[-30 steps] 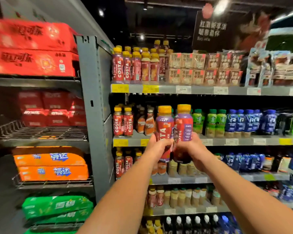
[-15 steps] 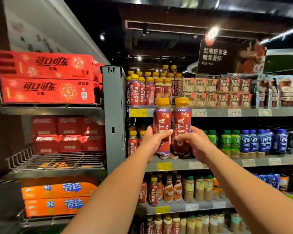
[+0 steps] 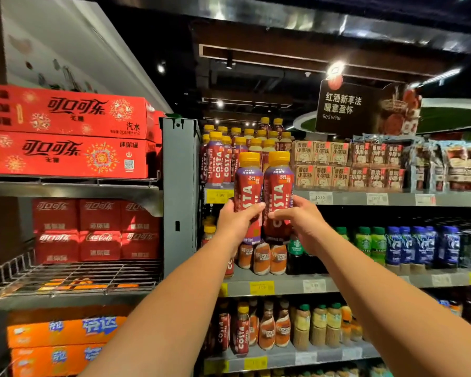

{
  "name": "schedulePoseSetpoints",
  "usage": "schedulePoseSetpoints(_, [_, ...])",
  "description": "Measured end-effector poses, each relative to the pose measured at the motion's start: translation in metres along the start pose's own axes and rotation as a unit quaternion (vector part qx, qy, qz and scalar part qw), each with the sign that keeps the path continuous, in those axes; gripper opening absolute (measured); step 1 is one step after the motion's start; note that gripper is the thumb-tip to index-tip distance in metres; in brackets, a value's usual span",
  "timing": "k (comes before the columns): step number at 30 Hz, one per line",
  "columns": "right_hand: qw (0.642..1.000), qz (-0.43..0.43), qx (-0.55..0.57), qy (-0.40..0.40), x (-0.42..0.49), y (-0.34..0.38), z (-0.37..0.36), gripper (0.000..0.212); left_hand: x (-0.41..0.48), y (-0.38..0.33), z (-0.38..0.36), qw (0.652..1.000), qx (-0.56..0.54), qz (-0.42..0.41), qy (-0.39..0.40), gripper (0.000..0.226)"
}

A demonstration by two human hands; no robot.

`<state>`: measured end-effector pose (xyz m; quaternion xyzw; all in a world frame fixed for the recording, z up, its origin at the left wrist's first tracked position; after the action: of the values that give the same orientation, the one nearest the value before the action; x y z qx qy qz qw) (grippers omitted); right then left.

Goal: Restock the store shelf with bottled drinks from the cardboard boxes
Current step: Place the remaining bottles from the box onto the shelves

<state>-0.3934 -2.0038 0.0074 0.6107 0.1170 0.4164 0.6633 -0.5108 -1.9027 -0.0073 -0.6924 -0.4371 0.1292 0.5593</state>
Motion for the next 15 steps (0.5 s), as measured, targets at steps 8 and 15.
schedulePoseSetpoints(8, [0.999,0.026,0.012,0.028,0.054,0.008,0.008,0.037,0.047,-0.009,-0.013,0.997,0.030,-0.047,-0.048,0.087])
schedulePoseSetpoints(15, [0.997,0.060,0.013,0.052,0.112,0.018,0.024,0.045,0.097,-0.011,-0.035,0.992,0.017,-0.071,-0.103,0.090])
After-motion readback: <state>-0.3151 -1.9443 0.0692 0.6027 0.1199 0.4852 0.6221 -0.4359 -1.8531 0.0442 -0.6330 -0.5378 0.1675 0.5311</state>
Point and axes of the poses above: each hand's wrist, its own x-axis towards the middle knuckle, its own z-axis out of the back of the hand, y = z × x, the point moved 6 cm from there along x, towards the middle knuckle, and after that the axes turned 13 degrees about -x, right-handed, at the moved point
